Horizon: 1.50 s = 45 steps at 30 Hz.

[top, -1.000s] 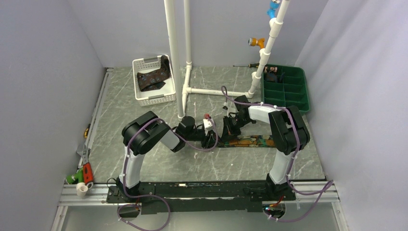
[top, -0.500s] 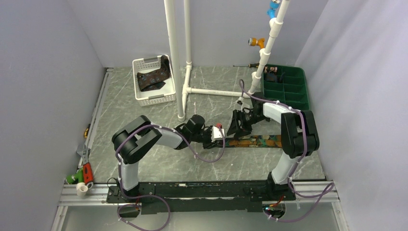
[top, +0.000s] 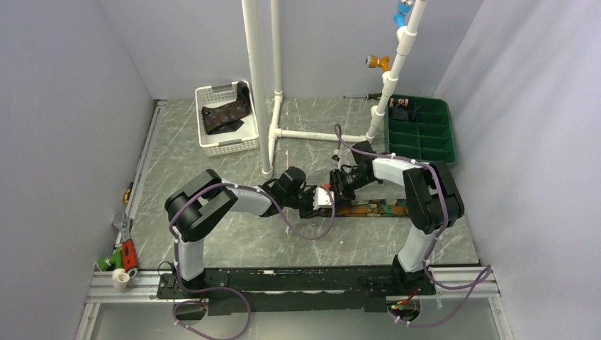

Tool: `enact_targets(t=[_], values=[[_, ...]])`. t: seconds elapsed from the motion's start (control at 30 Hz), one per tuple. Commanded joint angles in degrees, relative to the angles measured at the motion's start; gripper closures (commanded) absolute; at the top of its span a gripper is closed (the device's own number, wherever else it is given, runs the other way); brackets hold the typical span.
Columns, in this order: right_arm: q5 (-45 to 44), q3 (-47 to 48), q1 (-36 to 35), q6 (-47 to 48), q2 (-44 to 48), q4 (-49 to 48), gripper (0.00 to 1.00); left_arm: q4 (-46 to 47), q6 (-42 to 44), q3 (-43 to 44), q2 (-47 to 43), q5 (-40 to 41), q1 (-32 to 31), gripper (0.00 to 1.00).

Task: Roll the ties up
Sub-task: Roll the tie at the center of the board.

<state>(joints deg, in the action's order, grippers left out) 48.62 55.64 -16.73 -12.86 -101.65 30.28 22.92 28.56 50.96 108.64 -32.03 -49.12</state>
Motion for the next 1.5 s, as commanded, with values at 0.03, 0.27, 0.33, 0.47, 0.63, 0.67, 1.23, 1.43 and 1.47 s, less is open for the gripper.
enact_targets(t=[0.03, 0.27, 0.33, 0.47, 0.63, 0.67, 1.23, 1.43, 1.47], values=[[-5.3, 0.4, 0.7, 1.1, -2.4, -1.8, 0.99, -12.9, 2.8, -1.3, 3.9, 3.6, 0.2, 0.71], [-14.1, -0.2, 2.2, 8.4, -4.3, 5.4, 1.00, -10.6, 0.0, 1.5, 4.1, -2.1, 2.8, 0.32], [-16.9, 0.3, 2.5, 8.6, -4.8, 6.3, 1.00, -8.4, -1.0, 2.0, 3.1, -5.0, 3.7, 0.26], [-23.2, 2.6, 2.5, 8.5, -5.9, 8.4, 1.00, -2.7, -2.7, 1.3, 1.4, -10.7, 4.0, 0.17], [-29.5, 4.6, 2.6, 8.1, -7.1, 10.2, 1.00, 5.5, -7.6, 0.3, 1.8, -13.6, 3.8, 0.14], [-30.7, 4.9, 2.5, 8.0, -7.3, 10.3, 1.00, 6.5, -8.5, 0.5, 2.3, -13.8, 3.7, 0.14], [-24.9, 7.8, -3.7, 6.4, -13.1, -0.6, 1.00, 9.9, -16.3, 2.4, 6.4, -6.2, 3.9, 0.49], [-18.8, 15.3, -10.0, 6.9, -17.4, -7.2, 1.00, -4.3, -8.2, -7.1, -6.0, -4.4, 8.5, 0.61], [-18.1, 16.1, -10.4, 7.2, -17.6, -7.8, 1.00, -5.8, -6.4, -8.2, -7.5, -4.2, 8.7, 0.59]])
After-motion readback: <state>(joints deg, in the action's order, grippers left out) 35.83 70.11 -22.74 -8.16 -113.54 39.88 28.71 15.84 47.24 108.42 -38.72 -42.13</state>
